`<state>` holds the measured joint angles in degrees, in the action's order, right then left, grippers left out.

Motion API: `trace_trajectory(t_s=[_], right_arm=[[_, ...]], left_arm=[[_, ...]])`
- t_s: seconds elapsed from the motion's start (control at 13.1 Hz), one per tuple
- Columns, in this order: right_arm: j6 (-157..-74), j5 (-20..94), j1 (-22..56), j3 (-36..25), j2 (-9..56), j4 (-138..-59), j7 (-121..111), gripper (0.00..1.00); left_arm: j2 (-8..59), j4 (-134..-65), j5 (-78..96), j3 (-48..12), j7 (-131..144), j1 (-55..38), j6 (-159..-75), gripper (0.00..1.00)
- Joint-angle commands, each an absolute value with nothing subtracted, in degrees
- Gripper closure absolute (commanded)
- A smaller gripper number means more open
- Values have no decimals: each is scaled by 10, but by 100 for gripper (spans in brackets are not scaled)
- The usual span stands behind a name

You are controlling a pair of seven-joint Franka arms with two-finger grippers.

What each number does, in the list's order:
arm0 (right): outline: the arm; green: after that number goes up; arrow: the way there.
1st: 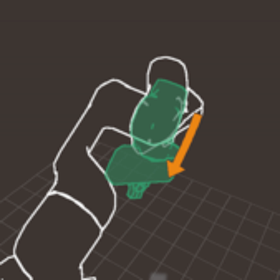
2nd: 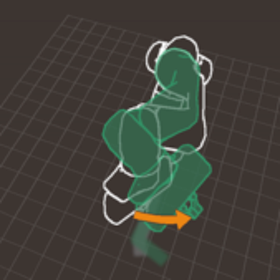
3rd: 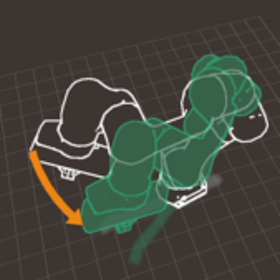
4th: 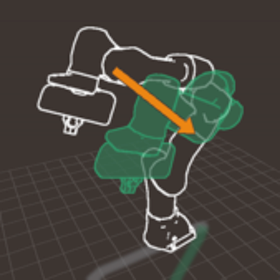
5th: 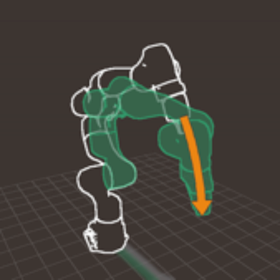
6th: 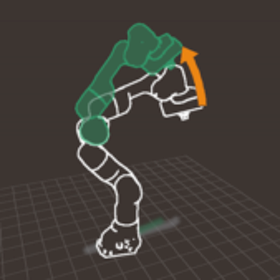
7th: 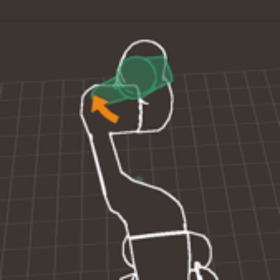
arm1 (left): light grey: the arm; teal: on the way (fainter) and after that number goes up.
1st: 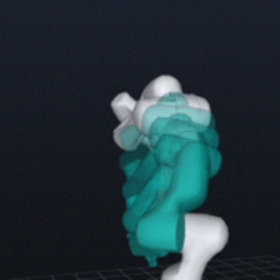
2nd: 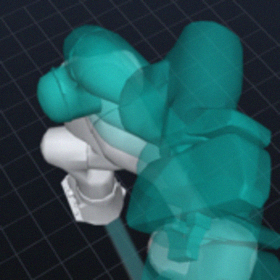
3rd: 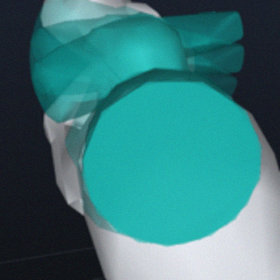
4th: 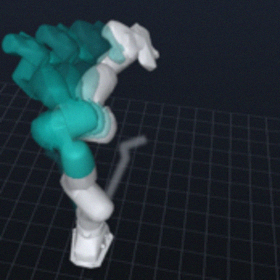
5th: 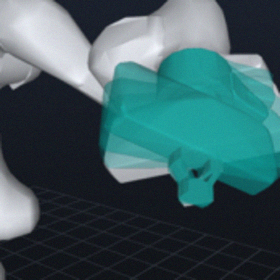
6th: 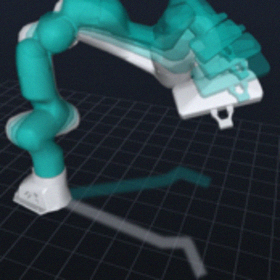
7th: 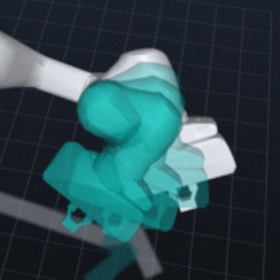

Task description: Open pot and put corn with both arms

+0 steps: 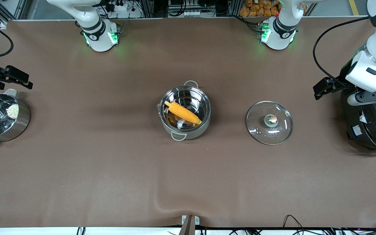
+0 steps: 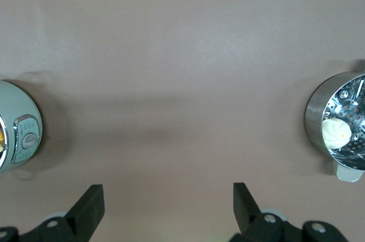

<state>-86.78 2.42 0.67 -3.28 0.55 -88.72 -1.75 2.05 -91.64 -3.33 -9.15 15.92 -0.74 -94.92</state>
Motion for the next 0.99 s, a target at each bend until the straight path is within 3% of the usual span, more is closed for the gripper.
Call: trace_trajectory(t_s=[0.0,0.92], right_arm=[[-864,40,-5,-26,1,-887,-11,0],[-861,39,-3,-25,1,-889,-17,0]], left_arm=[[6,-935,-20,-93,145,-4,-958,0],[5,-897,-20,-105,36,2,-913,0]])
